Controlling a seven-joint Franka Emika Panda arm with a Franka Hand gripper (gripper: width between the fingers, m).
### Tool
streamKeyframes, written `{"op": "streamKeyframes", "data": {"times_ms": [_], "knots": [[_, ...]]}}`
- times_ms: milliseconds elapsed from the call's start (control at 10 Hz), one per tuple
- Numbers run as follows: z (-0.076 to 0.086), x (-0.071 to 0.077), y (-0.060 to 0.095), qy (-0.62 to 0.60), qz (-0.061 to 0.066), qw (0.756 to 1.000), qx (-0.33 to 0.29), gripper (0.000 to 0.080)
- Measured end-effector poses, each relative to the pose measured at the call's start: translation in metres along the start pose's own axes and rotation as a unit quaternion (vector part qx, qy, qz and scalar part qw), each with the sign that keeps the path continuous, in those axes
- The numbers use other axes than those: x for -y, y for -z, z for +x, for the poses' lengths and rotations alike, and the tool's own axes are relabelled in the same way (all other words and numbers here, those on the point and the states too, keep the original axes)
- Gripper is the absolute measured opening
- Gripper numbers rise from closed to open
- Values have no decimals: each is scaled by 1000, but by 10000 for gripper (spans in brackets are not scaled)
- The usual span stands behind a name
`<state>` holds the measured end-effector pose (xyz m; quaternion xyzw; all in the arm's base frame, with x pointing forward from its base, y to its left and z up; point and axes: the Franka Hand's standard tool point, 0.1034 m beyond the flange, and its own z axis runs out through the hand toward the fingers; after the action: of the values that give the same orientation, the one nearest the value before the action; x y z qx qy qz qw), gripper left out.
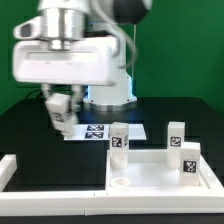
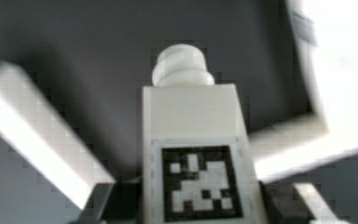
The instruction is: Assemble square table
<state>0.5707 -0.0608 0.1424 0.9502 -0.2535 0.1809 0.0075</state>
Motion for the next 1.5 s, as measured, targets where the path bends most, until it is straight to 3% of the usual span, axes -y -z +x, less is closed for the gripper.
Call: {"op": "streamKeyframes", "data": {"times_ms": [200, 300, 400, 500, 700, 800, 900, 1000, 1200, 1500], "knots": [[6, 69, -6, -67, 34, 994, -77, 291], [1, 79, -6, -69, 38, 993, -83, 291], [0, 81, -5, -68, 45, 991, -110, 291], [-2, 78, -9, -61, 39, 992, -102, 291], [-1, 78, -9, -61, 39, 992, -103, 291], [-3, 76, -12, -53, 34, 993, -99, 291], [-7, 76, -26, -32, 12, 997, -72, 291], [10, 84, -30, 2, -1, 997, -72, 291], [11, 85, -41, 38, -9, 995, -94, 291], [11, 85, -41, 37, -9, 995, -94, 291]]}}
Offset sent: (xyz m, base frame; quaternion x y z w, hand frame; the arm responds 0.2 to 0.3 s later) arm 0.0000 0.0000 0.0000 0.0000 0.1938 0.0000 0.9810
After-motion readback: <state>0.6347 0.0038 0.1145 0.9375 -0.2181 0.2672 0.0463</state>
